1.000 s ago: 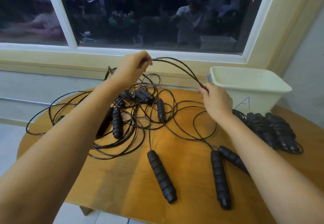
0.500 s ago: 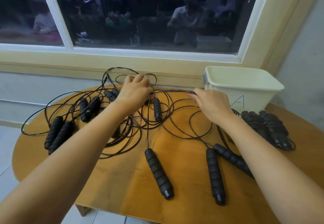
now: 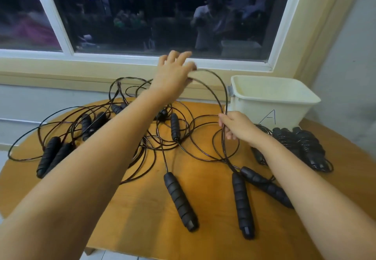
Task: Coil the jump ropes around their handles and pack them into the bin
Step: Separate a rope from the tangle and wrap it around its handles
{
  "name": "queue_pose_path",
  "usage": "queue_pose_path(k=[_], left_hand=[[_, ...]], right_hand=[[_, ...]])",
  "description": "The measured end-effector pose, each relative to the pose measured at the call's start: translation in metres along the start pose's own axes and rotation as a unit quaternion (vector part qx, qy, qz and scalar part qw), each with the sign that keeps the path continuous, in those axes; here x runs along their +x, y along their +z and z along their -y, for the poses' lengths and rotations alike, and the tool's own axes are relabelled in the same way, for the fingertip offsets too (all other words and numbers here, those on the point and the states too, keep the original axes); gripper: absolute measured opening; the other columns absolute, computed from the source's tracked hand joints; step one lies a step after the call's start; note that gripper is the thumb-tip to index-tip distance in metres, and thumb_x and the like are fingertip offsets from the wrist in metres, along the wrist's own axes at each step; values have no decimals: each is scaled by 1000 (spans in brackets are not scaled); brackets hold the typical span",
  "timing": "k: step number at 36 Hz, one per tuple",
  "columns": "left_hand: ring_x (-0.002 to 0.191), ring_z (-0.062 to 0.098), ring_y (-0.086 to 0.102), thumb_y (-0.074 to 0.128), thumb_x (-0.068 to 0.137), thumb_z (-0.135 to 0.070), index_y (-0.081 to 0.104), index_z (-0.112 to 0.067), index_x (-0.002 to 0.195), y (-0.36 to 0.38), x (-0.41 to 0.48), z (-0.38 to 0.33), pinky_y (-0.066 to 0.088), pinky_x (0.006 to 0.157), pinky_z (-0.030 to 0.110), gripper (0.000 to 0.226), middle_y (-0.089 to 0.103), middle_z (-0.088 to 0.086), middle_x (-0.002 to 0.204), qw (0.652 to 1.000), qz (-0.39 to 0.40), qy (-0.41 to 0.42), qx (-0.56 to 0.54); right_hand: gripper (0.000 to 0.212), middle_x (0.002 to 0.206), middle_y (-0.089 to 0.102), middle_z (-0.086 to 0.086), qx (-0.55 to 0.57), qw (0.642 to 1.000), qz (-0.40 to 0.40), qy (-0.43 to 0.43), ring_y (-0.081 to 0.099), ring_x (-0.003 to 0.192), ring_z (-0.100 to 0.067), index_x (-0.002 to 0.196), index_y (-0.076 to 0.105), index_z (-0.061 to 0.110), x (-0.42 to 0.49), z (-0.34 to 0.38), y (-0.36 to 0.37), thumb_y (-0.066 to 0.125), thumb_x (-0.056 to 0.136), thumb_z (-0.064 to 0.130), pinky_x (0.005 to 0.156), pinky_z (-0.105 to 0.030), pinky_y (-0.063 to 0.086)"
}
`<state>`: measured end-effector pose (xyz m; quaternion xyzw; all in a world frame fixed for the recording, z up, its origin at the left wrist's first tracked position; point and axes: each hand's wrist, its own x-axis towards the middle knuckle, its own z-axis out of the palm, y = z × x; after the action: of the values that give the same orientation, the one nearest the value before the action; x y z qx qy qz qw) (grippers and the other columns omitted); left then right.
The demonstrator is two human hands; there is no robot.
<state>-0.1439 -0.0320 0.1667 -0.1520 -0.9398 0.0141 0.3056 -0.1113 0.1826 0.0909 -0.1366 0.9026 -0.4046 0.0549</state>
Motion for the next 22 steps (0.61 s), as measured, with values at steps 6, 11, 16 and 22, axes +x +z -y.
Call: queue_pose_path(k=[6, 11, 16, 22], left_hand=[[138, 27, 35, 61, 94, -25, 43, -17, 144, 39, -40, -27, 32, 112, 41, 54, 31, 9, 154, 997, 71, -17, -20], [65, 12, 56, 54, 94, -52, 64, -5, 101, 55, -87, -67, 48, 62, 26, 48, 61, 2, 80, 838, 240, -236, -429], [59, 4, 60, 63, 96, -22, 62, -2, 114, 65, -109, -94, 50, 55, 16, 27, 70, 9, 101, 619, 336, -322, -633], [62, 7, 62, 51, 100, -9, 58, 2, 115, 60, -96, -55, 55, 60, 17, 20, 66, 10, 90, 544, 172, -420, -706]], right_hand=[[29, 81, 54, -11, 195, 974, 8, 117, 70, 56, -11, 102, 59, 2, 7, -19, 12, 44, 105, 28, 54, -18, 56], [29, 90, 57, -14, 275, 952, 21, 135, 72, 66, -16, 108, 60, -1, 8, -21, 13, 48, 103, 25, 58, -20, 57], [21, 97, 64, -12, 404, 908, 58, 94, 74, 84, -21, 115, 58, 4, 4, -10, 6, 50, 102, 18, 73, -25, 60], [26, 94, 66, -3, 174, 980, -85, 43, 64, 74, -12, 124, 60, 10, -37, -32, -24, 53, 100, 18, 64, -20, 55]])
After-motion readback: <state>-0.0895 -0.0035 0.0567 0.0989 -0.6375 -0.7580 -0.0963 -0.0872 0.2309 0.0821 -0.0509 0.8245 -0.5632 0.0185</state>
